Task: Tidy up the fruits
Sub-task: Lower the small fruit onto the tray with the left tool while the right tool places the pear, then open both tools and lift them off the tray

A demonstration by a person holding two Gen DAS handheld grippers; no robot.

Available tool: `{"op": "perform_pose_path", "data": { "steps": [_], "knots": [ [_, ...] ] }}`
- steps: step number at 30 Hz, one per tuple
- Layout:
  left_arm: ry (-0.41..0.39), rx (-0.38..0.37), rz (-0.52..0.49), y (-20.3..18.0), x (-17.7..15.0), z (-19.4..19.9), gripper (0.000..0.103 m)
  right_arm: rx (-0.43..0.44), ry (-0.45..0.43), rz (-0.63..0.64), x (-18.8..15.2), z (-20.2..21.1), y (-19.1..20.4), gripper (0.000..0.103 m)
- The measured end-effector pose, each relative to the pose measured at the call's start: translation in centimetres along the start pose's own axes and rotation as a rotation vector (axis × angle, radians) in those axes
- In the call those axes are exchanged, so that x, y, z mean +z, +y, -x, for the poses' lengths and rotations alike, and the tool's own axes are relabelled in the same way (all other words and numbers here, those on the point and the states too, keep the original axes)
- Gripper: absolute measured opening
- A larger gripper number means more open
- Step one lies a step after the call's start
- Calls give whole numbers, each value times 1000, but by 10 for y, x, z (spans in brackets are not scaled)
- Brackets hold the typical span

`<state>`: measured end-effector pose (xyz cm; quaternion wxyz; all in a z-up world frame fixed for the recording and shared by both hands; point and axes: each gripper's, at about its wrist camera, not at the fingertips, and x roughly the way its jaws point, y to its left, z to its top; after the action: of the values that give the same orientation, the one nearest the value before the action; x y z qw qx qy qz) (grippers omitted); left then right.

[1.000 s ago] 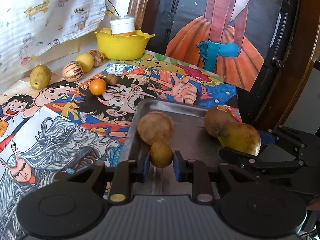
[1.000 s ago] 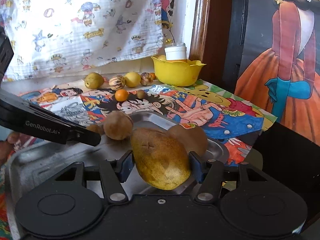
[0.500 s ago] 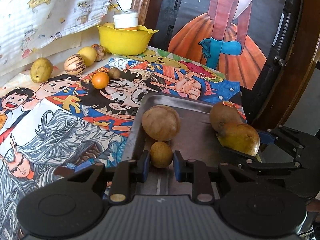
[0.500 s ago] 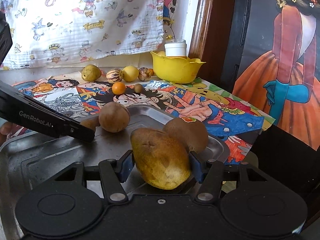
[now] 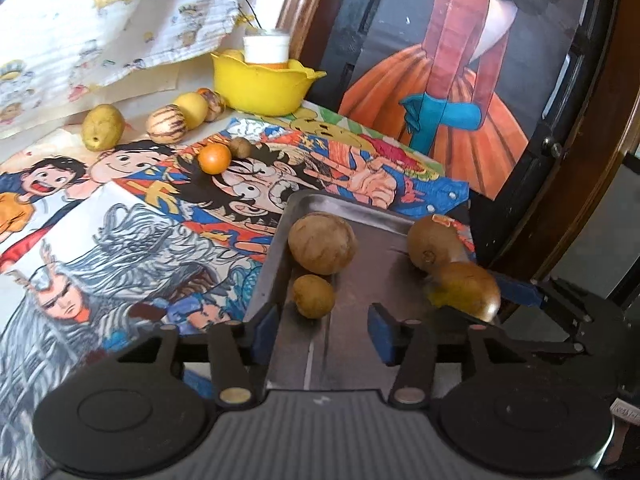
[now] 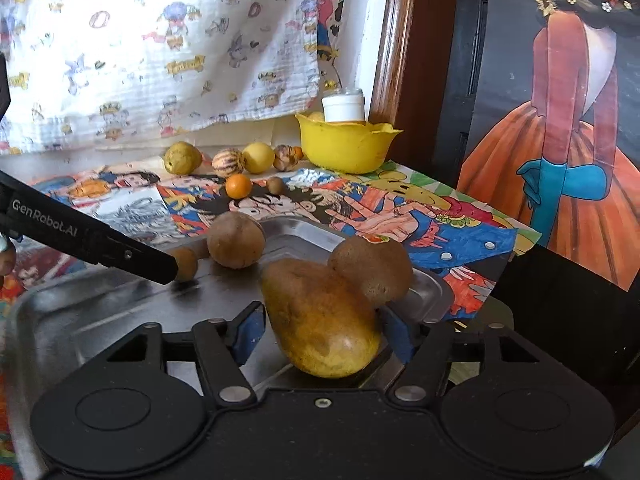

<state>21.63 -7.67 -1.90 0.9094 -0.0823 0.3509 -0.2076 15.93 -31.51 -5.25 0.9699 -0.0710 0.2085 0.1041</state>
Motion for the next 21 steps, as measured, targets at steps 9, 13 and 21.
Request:
{"op": "perform_pose_path", "data": {
  "steps": [9,13,21],
  "knots": [
    [-105,102,-9,4,-17,55,96,2,-50,-53,0,50,15,90],
    [-154,142,-39,4,-29,80,103,16,-68,-79,0,74,27,99],
    [-158,174,-112,-2,-53,111,103,25,-44,-104,-5,109,55,102]
  ]
}}
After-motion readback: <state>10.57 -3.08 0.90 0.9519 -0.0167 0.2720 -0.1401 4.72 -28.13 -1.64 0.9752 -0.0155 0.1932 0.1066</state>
